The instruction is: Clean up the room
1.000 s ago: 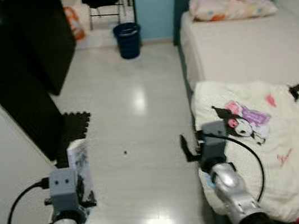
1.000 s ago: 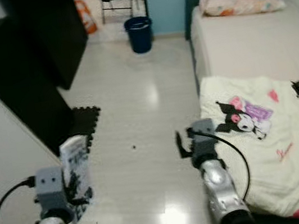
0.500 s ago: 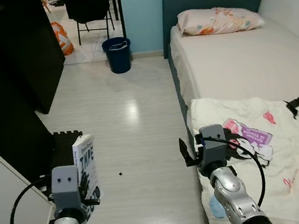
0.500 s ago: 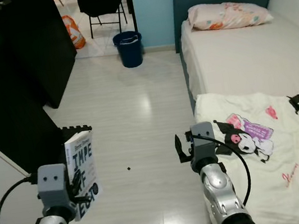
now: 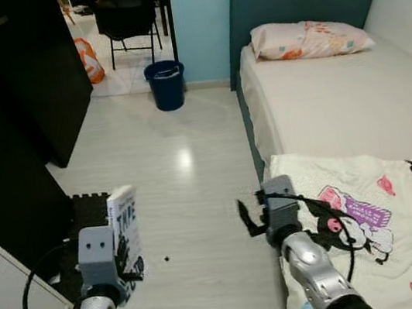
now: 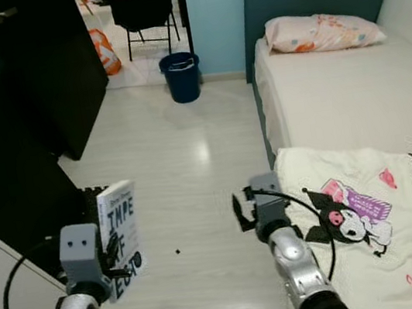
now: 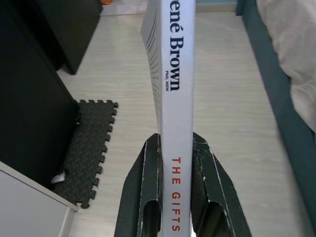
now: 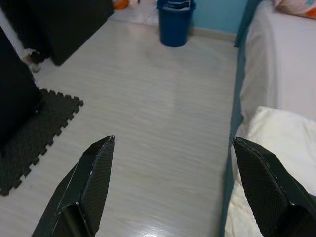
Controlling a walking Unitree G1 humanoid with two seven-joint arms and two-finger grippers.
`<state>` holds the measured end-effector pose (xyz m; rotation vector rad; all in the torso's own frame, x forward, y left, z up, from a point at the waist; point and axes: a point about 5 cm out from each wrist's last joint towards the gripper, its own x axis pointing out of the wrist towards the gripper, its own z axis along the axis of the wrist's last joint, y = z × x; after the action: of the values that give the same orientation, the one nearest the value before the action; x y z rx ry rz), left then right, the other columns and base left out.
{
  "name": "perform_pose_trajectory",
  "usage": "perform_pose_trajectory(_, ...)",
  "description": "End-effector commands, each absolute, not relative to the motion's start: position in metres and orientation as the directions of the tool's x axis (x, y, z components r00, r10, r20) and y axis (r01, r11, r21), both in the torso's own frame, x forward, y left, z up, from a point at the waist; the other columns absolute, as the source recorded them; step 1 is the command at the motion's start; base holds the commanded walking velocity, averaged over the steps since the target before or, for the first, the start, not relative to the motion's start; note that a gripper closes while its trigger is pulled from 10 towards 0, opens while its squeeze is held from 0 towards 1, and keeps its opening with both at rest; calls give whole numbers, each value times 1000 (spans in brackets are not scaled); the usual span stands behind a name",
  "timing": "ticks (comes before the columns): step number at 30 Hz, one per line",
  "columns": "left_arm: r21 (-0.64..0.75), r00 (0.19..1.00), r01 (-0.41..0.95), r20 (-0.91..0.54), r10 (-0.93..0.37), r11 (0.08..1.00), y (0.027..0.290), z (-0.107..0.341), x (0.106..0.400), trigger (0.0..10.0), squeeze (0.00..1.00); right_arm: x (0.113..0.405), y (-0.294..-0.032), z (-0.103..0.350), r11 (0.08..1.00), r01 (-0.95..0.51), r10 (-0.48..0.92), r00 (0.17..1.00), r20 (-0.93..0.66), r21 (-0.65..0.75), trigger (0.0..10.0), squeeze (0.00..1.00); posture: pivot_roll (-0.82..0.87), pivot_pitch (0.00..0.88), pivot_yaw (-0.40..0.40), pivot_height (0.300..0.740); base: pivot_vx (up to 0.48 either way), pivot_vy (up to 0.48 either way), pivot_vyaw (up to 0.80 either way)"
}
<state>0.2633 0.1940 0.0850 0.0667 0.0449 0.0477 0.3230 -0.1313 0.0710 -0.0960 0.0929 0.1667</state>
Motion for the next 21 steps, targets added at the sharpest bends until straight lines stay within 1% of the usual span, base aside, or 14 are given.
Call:
perform_pose_trajectory(1, 72, 999, -39, -31, 42, 997, 192, 87, 265, 10000, 0, 322, -135, 65, 981, -165, 151, 979, -136, -102, 10000, 0, 51, 117, -1, 740, 368, 0, 519)
perform_pose_trajectory(6, 70, 999, -38, -33, 40, 997, 192, 86, 264, 10000, 0, 322, -135, 64, 980, -169, 154, 978, -141, -104, 10000, 0, 50, 119, -2, 740, 370, 0, 520)
perform_pose_trajectory(9, 69, 999, -37, -36, 39, 997, 192, 85, 264, 10000, 0, 322, -136, 63, 986, -157, 146, 978, -151, -61, 10000, 0, 51, 120, -3, 740, 368, 0, 0)
perform_pose_trajectory(21, 76, 999, -32, -38, 35, 997, 192, 84, 267, 10000, 0, 324, -138, 64, 984, -157, 144, 978, -152, -80, 10000, 0, 44, 119, -2, 740, 368, 0, 0)
